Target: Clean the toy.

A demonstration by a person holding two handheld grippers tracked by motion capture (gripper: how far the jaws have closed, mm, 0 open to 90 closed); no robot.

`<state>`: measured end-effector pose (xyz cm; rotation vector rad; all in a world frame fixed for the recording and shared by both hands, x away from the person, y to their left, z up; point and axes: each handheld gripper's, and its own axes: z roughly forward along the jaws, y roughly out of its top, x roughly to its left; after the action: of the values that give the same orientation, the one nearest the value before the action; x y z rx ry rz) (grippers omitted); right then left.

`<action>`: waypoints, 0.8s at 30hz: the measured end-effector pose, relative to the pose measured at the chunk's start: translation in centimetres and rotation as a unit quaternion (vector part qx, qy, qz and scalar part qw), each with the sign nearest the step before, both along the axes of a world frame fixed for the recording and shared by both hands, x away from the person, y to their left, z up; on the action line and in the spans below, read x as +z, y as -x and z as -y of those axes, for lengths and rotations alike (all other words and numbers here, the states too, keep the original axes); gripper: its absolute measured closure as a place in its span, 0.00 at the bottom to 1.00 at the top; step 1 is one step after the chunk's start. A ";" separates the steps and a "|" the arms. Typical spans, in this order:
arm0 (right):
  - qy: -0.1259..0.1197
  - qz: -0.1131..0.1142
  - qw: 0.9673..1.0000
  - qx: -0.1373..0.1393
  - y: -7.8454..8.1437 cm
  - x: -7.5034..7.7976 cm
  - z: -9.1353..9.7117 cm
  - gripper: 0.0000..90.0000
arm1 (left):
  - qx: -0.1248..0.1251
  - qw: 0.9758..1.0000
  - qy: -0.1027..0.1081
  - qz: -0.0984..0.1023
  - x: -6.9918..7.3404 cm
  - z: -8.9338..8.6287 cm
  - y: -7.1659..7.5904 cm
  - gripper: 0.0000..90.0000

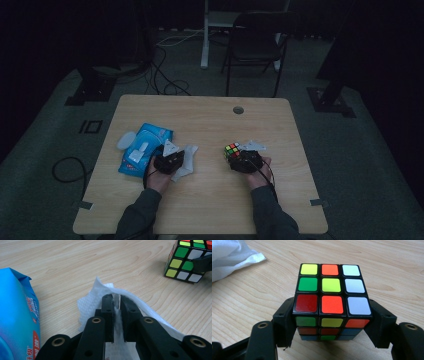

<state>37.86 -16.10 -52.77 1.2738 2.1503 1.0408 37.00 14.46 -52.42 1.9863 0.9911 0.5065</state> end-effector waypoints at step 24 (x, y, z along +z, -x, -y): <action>0.004 -0.005 1.000 0.008 0.2 -0.3 0.1 0.17 | -0.005 1.000 0.008 -0.004 0.1 0.1 0.2 0.84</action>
<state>37.65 -16.23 -53.12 1.2634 2.1733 1.0338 36.84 14.35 -52.37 1.9799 0.9856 0.4842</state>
